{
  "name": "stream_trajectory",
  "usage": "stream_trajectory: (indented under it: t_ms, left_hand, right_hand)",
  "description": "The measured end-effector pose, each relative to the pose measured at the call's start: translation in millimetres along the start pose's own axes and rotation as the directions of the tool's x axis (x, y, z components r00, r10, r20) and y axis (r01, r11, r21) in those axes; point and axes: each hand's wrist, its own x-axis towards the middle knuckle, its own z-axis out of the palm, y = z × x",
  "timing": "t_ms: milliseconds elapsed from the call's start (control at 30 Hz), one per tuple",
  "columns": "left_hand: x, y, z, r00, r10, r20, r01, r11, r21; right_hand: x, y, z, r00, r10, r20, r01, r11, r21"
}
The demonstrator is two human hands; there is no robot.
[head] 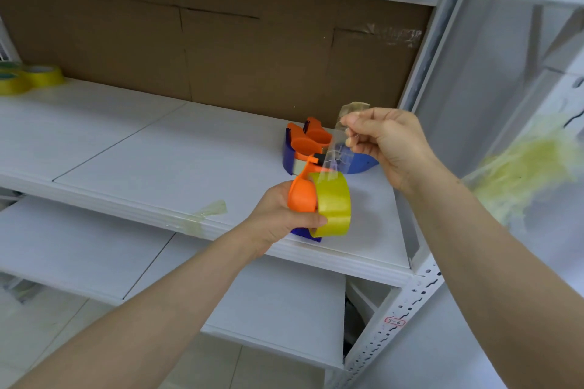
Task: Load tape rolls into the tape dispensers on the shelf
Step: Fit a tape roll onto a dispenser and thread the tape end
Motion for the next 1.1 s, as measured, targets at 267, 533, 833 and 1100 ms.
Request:
stream_trajectory:
  t_ms: [267, 533, 833, 1100]
  left_hand:
    - [-2, 3, 28, 0.984, 0.108, -0.142, -0.112, 0.993, -0.025]
    - [1, 0, 31, 0.967, 0.049, -0.249, -0.065, 0.996, -0.060]
    - [-7, 4, 23, 0.990, 0.017, -0.143, -0.020, 1.000, -0.019]
    - [-15, 0, 12, 0.991, -0.035, -0.129, 0.032, 0.999, -0.024]
  right_hand:
    - [-9, -3, 16, 0.999, -0.005, 0.034, -0.001, 0.989, 0.147]
    - [-6, -3, 14, 1.000, -0.009, 0.013, 0.007, 0.993, 0.119]
    - [6, 10, -3, 0.997, -0.075, 0.006, 0.075, 0.997, 0.002]
    - [15, 45, -10, 0.998, 0.064, -0.026, -0.065, 0.997, -0.028]
